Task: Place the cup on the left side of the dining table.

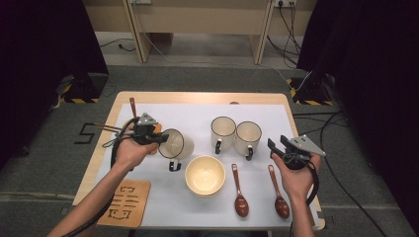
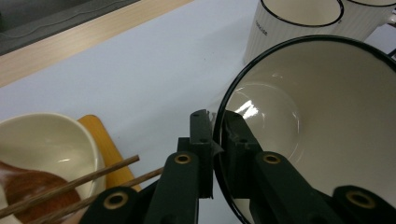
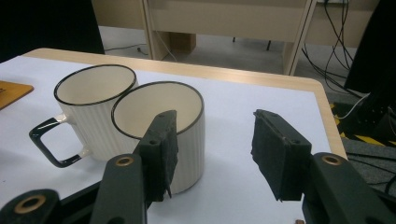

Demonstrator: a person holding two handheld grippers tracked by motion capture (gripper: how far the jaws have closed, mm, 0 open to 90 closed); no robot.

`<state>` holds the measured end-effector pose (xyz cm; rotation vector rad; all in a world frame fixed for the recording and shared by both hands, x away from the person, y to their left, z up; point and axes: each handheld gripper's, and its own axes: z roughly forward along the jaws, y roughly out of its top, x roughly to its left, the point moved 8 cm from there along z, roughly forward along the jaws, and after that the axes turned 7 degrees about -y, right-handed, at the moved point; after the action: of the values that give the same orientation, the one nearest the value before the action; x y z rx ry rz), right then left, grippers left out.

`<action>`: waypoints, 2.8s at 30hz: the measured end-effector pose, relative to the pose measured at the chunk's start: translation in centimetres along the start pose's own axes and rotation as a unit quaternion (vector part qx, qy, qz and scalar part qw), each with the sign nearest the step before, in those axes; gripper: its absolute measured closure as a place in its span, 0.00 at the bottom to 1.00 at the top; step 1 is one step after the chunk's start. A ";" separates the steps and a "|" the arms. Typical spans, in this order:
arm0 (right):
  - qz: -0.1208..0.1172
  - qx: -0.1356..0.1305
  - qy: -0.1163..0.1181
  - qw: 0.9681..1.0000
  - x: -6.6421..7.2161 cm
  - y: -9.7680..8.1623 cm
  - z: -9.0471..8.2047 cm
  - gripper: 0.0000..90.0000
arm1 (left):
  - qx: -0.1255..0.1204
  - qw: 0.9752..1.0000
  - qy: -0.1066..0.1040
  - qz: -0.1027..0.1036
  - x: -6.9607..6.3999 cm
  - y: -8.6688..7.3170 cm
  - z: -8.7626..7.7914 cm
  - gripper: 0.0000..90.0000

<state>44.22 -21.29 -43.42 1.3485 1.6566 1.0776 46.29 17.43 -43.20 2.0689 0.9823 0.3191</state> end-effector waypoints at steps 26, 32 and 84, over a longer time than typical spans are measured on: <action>0.002 0.000 -0.003 1.000 0.0 -0.1 0.0 0.56 | 0.032 0.999 0.033 -0.029 3.4 -7.4 -4.9 0.92; 0.001 0.001 -0.005 1.000 -0.1 -0.1 -0.1 0.56 | 0.042 0.998 0.039 -0.039 4.4 -8.4 -4.9 0.92; -0.001 0.001 -0.006 1.000 0.1 -0.1 -0.1 0.56 | 0.007 0.997 0.046 -0.062 5.1 -7.1 -5.7 0.61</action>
<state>44.09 -21.17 -43.47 1.3502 1.6504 1.0655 42.92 27.05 -45.44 2.0112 1.1654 0.3467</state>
